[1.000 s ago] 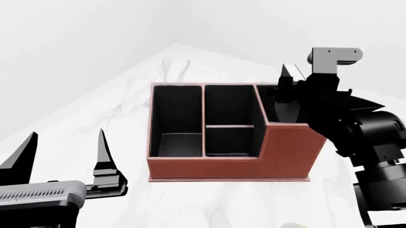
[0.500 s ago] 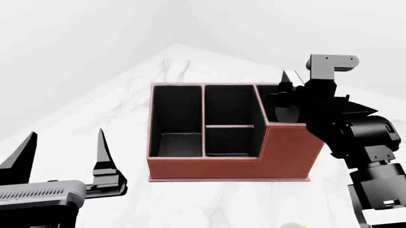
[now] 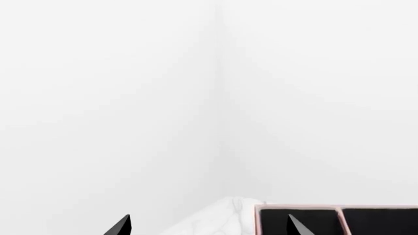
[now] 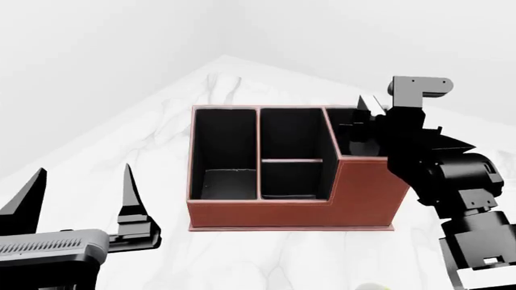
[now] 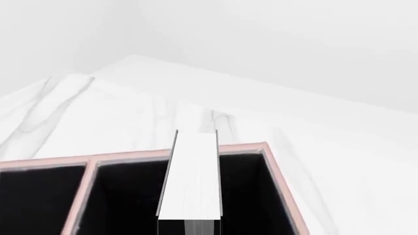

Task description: Pick up the book and place it in the right compartment of the caddy.

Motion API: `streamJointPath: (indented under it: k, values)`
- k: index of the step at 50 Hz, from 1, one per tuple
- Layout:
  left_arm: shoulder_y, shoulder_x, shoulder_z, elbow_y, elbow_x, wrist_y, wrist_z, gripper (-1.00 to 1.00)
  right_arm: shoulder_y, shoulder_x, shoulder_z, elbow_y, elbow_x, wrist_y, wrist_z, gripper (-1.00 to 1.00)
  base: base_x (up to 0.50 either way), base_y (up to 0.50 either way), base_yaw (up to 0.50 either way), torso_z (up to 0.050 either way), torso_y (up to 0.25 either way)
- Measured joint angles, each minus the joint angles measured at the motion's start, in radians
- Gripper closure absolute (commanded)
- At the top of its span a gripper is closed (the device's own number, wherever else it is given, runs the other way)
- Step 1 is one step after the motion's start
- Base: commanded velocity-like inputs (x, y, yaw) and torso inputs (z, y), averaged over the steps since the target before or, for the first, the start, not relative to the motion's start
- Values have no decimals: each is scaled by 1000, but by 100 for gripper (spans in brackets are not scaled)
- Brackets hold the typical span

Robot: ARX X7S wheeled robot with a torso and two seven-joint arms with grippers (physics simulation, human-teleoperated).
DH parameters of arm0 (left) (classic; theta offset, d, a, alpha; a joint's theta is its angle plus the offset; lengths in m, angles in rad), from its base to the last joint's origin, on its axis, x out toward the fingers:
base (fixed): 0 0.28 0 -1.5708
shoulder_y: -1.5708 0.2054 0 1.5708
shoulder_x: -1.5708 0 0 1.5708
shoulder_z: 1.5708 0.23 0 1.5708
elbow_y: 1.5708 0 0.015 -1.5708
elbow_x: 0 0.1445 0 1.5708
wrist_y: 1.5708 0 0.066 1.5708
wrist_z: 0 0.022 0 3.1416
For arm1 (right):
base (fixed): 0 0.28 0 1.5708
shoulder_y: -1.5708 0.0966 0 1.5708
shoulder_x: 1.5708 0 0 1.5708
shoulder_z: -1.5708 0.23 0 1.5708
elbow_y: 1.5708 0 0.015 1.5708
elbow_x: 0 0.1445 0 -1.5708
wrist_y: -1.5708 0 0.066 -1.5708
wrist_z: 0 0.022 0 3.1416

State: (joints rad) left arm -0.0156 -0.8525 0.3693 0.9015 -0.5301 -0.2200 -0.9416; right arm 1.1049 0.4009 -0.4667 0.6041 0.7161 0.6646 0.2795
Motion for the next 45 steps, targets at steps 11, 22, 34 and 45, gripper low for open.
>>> streamJointPath:
  k: [11, 22, 34, 45]
  values:
    - [0, -1, 0, 0, -1, 0, -1, -100, -4, -1, 0, 5, 0, -5, -1, 100, 0, 0, 0, 0, 1]
    - [-2, -1, 1, 0, -2, 0, -2, -100, 0, -5, -1, 22, -10, -15, -10, -100, 0, 0, 0, 1, 2]
    - [-3, -1, 2, -1, -2, 1, -4, -100, 11, -8, 3, 33, -42, -31, -21, -100, 0, 0, 0, 0, 0]
    - [-3, -2, 2, 0, -2, 1, -5, -100, 9, -4, 7, 21, -45, -28, -18, -100, 0, 0, 0, 0, 0]
